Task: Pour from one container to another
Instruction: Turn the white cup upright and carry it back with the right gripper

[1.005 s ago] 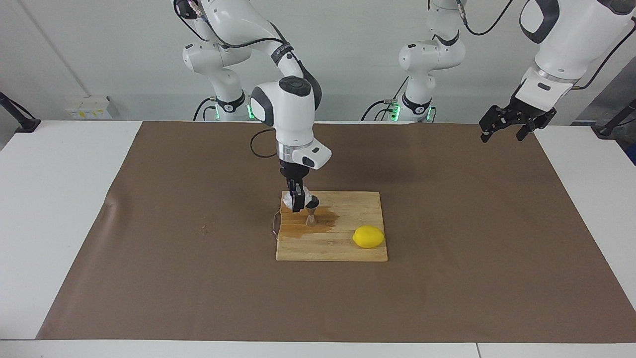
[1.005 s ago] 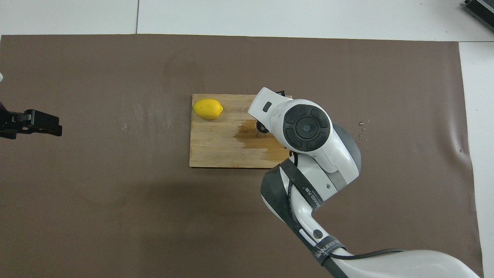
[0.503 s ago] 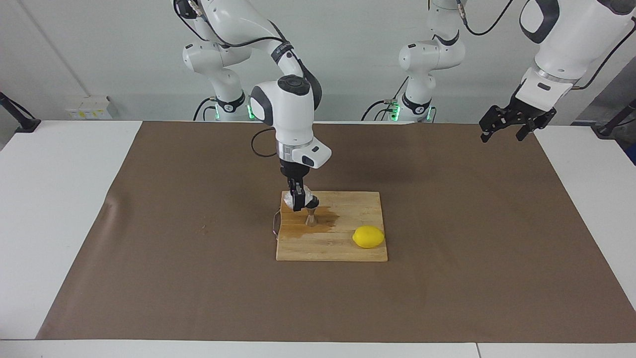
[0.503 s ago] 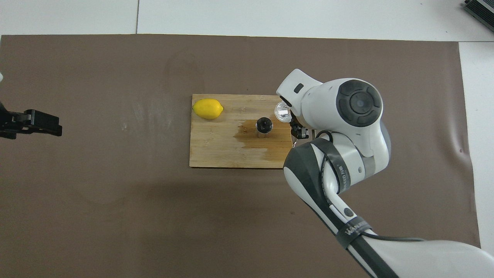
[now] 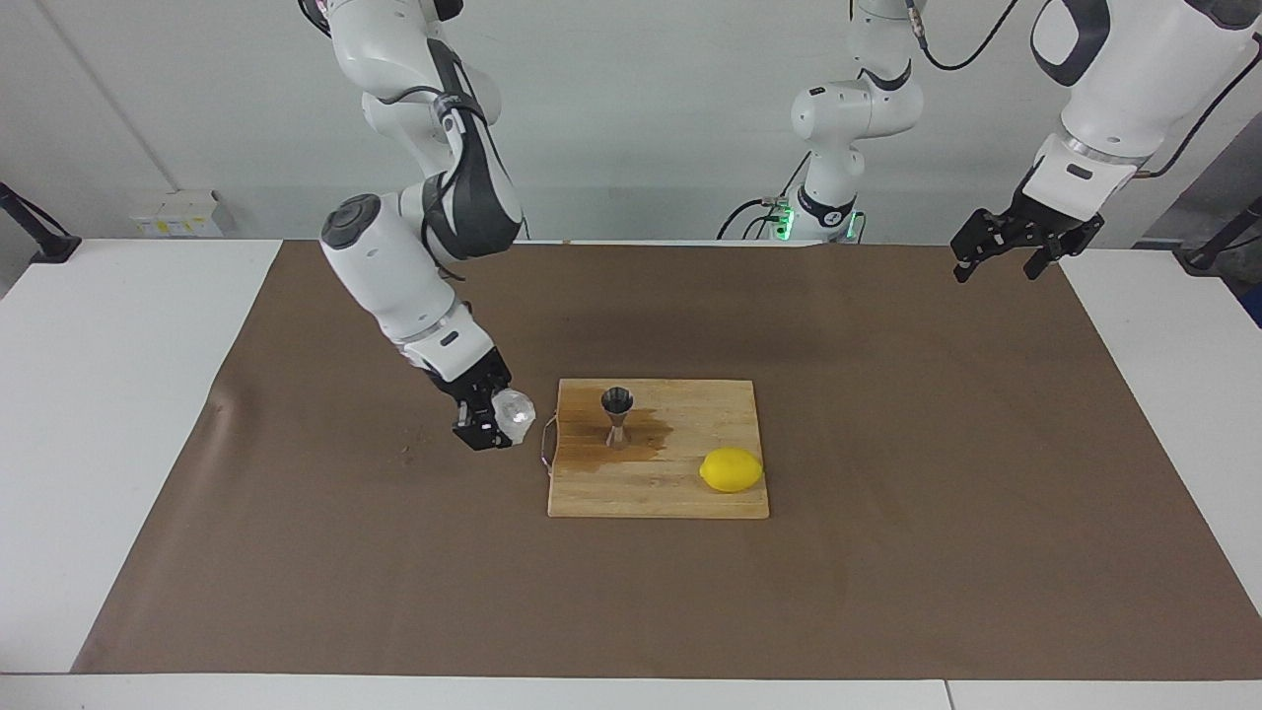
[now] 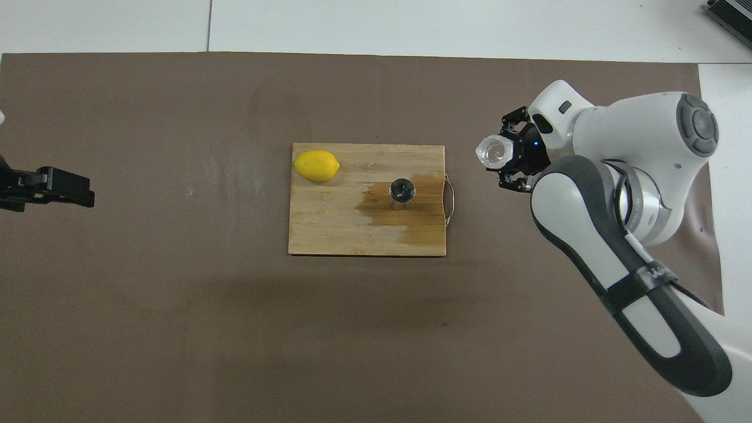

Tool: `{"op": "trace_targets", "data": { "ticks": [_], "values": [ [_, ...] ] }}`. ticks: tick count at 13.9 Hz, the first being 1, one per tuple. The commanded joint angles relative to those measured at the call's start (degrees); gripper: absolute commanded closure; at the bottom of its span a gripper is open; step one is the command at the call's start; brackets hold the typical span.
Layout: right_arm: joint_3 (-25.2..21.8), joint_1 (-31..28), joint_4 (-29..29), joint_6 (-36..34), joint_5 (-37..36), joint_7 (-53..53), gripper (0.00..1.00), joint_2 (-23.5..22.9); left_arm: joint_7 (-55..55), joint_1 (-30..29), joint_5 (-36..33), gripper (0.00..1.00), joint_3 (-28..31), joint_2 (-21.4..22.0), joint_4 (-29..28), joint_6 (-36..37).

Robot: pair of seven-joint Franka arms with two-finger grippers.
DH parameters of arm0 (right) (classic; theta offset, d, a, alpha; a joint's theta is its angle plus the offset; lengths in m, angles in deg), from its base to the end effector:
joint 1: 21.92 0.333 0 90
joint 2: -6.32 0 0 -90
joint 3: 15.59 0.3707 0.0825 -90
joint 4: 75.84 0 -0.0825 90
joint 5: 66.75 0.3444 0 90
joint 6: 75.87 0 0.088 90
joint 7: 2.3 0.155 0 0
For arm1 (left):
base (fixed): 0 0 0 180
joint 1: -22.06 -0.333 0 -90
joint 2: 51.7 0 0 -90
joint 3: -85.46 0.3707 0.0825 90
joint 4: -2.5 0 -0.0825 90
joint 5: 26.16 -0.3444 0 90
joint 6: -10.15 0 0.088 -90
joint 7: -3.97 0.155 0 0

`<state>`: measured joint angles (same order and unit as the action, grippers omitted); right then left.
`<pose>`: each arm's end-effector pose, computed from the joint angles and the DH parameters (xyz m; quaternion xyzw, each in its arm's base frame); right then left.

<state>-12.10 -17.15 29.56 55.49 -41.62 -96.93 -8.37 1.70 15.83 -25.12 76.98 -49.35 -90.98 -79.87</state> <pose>0.6228 0.1125 0.4400 -0.7051 -0.6782 -0.1954 0.0690 0.4977 -0.0241 0.6256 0.9999 0.0004 -0.0101 0.0057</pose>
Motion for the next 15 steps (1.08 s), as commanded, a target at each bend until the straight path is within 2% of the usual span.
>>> {"op": "trace_targets", "data": {
  "ticks": [1, 5, 7, 9, 12, 13, 14, 15],
  "values": [
    [0.72, -5.54, 4.44, -2.42, 7.79, -10.71, 0.71, 2.04, 0.78, -0.71, 0.72, 0.0, -0.31, 1.61, -1.53, 0.46],
    [0.64, -13.28, 9.28, -2.52, 13.44, -24.34, 0.71, 1.34, 0.78, -0.71, 0.72, 0.0, -0.31, 1.52, -1.53, 0.46],
    [0.64, -16.79, 10.16, -2.6, 18.08, -32.16, 0.71, -2.16, 0.78, -0.71, 0.72, 0.0, -0.31, 1.52, -1.53, 0.46],
    [0.64, -18.74, 10.17, -2.08, 22.31, -39.55, 0.68, -6.03, 0.78, -0.71, 0.72, 0.0, -0.31, 1.52, -1.44, 0.46],
    [0.64, -19.27, 10.17, -1.81, 23.65, -42.13, 0.65, -6.75, 0.78, -0.71, 0.72, 0.0, -0.31, 1.52, -1.53, 0.46],
    [0.64, -19.19, 10.17, -1.81, 23.65, -42.22, 0.55, -6.75, 0.78, -0.71, 0.72, 0.0, -0.31, 1.52, -1.53, 0.46],
    [0.64, -19.19, 10.17, -1.9, 23.65, -42.22, 0.2, -6.67, 0.78, -0.71, 0.72, 0.0, -0.31, 1.61, -1.53, 0.46],
    [0.64, -19.1, 9.99, -2.34, 23.65, -41.96, 0.0, -6.67, 0.78, -0.71, 0.72, 0.0, -0.31, 1.52, -1.44, 0.46]
  ]
}}
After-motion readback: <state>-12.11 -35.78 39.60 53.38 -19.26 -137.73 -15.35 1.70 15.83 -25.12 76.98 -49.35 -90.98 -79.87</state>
